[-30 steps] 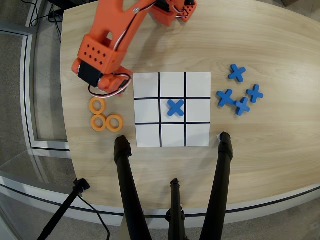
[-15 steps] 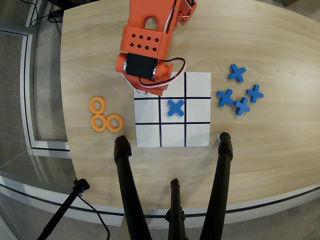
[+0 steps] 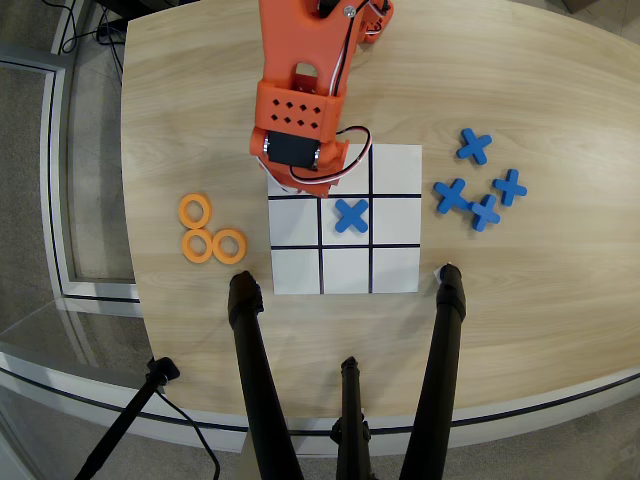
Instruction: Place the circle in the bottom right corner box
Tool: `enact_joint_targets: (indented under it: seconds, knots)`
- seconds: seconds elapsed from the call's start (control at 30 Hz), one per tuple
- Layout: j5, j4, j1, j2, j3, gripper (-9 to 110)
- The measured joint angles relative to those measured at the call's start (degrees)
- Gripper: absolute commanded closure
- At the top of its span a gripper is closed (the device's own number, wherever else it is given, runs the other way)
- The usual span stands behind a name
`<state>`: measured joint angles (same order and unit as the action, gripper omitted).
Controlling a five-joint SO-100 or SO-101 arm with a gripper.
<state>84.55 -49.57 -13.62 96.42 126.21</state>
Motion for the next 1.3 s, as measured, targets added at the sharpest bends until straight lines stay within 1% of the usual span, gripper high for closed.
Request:
enact_joint_targets:
  seconds: [0.17,0.2,0.3,0.53,0.6,0.7,0.8,0.93,1.07,1.1,1.13,1.17,1.23,1.3]
  knots:
    - [-0.1,0.4,0.0,-0.3,0.2,101]
    - [-0.1,0.5,0.1,-0.3,0.2,99]
    - [-0.1,0.6,0.1,-0.3,0.2,88]
    - [-0.1,-1.1,-0.1,2.1,-4.3,84]
    - [0.2,-2.2,-0.2,5.3,-7.5,83]
    - [3.2,-6.2,0.3,12.6,-11.2,83]
    - [6.2,-10.7,2.3,24.3,-9.8,83]
    - [8.6,-18.4,5.4,45.4,1.5,83]
    - [8.8,-26.5,10.9,72.4,22.6,83]
    - [8.7,-27.3,12.3,78.0,27.9,87]
    - [8.7,-27.4,13.7,82.4,32.9,95]
    - [8.7,-27.4,13.8,86.0,37.4,100]
    - [7.5,-26.6,14.5,92.4,46.0,102]
    - [7.6,-25.2,14.7,94.6,52.1,102]
